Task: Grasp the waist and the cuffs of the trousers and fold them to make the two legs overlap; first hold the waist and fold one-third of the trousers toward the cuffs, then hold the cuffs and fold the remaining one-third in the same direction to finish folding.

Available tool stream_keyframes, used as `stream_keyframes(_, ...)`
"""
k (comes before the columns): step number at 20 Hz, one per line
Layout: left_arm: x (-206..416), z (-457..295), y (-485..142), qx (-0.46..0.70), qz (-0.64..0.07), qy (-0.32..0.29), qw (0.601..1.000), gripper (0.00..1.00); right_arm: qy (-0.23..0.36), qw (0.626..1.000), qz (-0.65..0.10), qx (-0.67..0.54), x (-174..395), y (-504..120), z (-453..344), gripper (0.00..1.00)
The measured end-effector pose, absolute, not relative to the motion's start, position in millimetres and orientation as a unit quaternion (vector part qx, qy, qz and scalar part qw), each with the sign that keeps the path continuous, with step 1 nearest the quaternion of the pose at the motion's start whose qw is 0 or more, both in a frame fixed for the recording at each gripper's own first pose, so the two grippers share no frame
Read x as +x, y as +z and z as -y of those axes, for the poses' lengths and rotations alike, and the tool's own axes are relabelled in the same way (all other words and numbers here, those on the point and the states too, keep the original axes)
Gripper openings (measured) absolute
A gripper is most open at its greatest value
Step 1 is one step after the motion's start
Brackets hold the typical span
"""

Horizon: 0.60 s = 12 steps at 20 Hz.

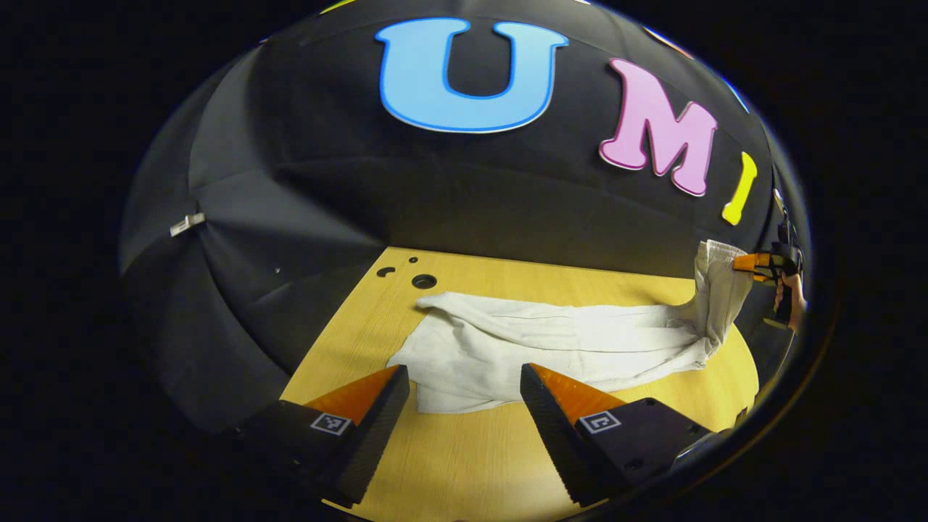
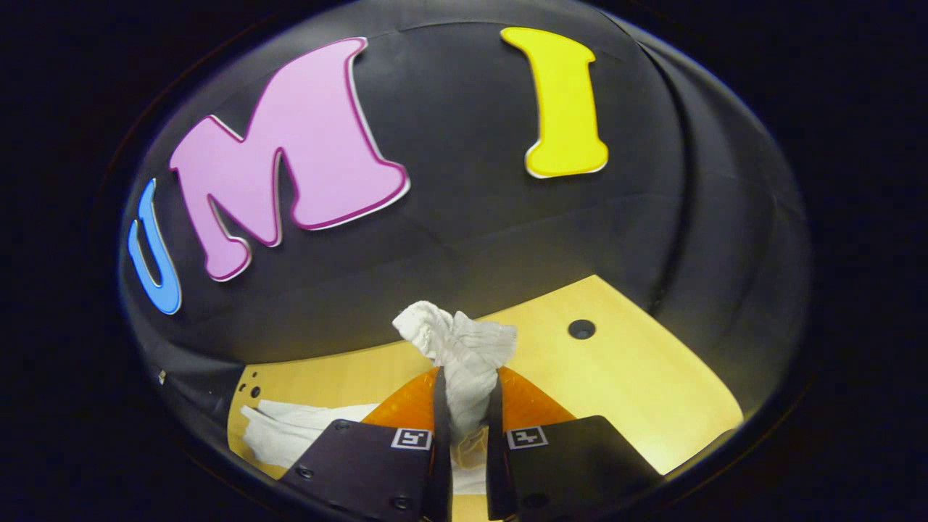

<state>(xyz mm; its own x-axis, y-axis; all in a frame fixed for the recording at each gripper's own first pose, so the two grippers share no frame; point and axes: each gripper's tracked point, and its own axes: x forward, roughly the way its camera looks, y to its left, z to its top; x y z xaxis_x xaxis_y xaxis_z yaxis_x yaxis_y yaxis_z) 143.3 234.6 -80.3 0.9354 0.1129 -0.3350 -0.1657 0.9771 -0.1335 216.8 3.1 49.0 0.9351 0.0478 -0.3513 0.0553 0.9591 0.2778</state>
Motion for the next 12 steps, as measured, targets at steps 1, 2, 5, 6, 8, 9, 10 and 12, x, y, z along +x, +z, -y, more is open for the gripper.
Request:
stream_keyframes(1,143.9,-241.0,-87.6,-0.093,-0.168,0.077,0.978,0.98,0.008,0.973,-0.179,0.145,212.1,48.7,-18.9,0.22)
stream_keyframes(2,144.1,-249.6,-94.8,-0.101,-0.171,0.087,0.976,0.98,0.012,0.973,-0.180,0.143,209.6,46.7,-22.6,0.23)
stream_keyframes(5,149.1,-275.8,-116.9,-0.133,-0.178,0.118,0.968,0.96,0.029,0.973,-0.182,0.143,210.3,28.5,-61.6,0.23)
stream_keyframes(6,151.4,-280.7,-123.3,-0.151,-0.180,0.126,0.964,0.96,0.039,0.972,-0.184,0.143,209.1,22.8,-74.7,0.23)
stream_keyframes(8,155.1,-287.9,-140.0,-0.189,-0.187,0.143,0.953,0.96,0.057,0.969,-0.193,0.141,205.8,6.3,-100.8,0.23)
stream_keyframes(9,157.1,-290.0,-148.1,-0.206,-0.190,0.150,0.948,0.96,0.063,0.968,-0.202,0.136,202.9,-5.6,-113.7,0.17)
stream_keyframes(10,159.5,-290.9,-153.7,-0.220,-0.192,0.156,0.944,0.96,0.069,0.966,-0.211,0.132,200.9,-15.9,-123.5,0.23)
stream_keyframes(12,169.7,-294.0,-163.5,-0.233,-0.192,0.166,0.939,0.96,0.076,0.960,-0.238,0.123,196.0,-42.5,-141.5,0.25)
